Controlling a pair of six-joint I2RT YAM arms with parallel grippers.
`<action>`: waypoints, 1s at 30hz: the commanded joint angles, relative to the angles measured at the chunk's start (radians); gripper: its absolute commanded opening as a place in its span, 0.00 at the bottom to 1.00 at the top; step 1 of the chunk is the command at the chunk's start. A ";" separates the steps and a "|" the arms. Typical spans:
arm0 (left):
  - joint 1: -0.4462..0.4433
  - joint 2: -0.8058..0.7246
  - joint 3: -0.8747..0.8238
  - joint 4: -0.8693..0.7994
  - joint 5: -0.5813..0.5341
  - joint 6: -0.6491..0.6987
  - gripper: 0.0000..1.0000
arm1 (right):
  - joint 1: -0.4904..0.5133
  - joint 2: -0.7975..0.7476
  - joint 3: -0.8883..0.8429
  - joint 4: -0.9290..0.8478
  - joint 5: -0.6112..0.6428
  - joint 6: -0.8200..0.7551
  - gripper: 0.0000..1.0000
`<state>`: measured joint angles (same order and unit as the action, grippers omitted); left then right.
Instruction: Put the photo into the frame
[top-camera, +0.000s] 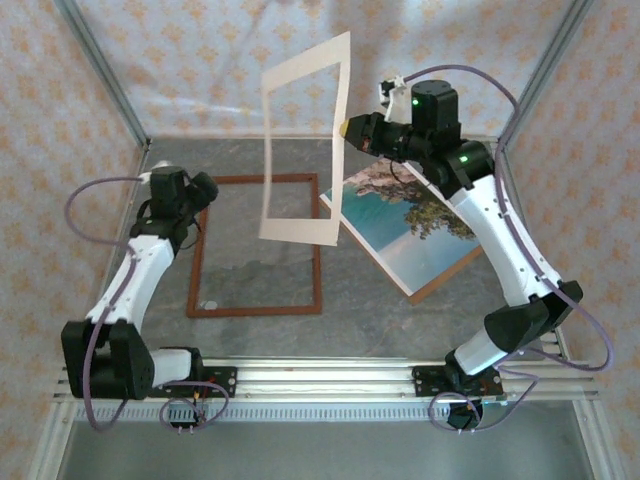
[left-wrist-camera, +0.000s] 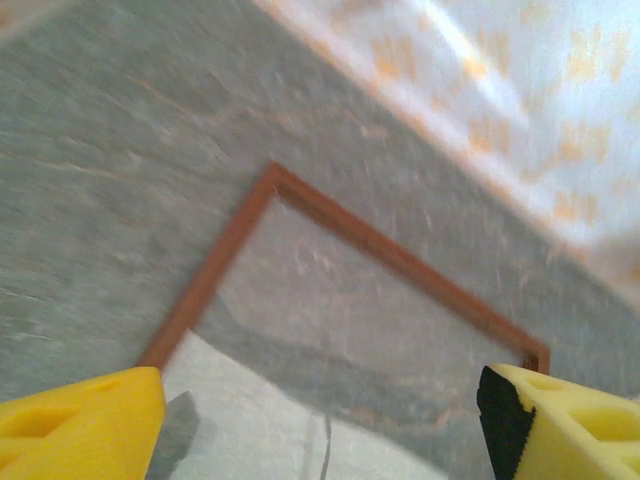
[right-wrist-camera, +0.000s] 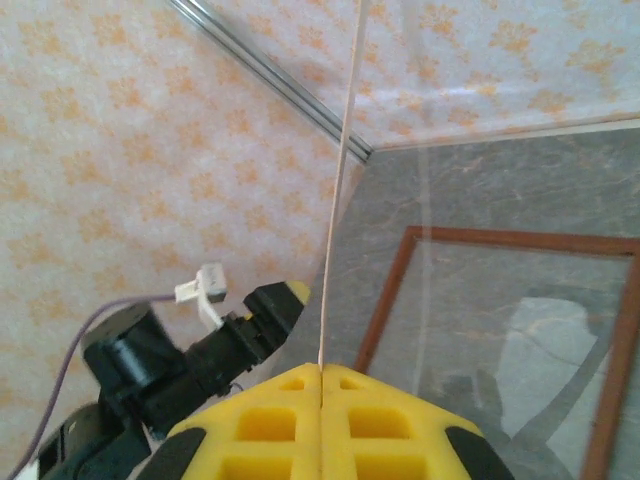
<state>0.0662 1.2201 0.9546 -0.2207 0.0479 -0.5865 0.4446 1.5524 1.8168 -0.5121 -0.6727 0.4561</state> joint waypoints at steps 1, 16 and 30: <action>0.010 -0.112 -0.020 0.005 -0.088 -0.051 0.85 | 0.000 0.048 -0.135 0.174 0.037 0.166 0.00; 0.006 -0.113 -0.030 0.014 0.095 -0.073 0.85 | 0.052 0.274 -0.438 0.291 -0.015 0.200 0.00; -0.066 -0.079 -0.032 0.013 0.170 -0.043 0.86 | 0.092 0.353 -0.418 0.160 -0.010 0.059 0.00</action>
<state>0.0116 1.1400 0.9279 -0.2165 0.1802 -0.6464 0.5251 1.8923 1.3804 -0.3038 -0.6807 0.5659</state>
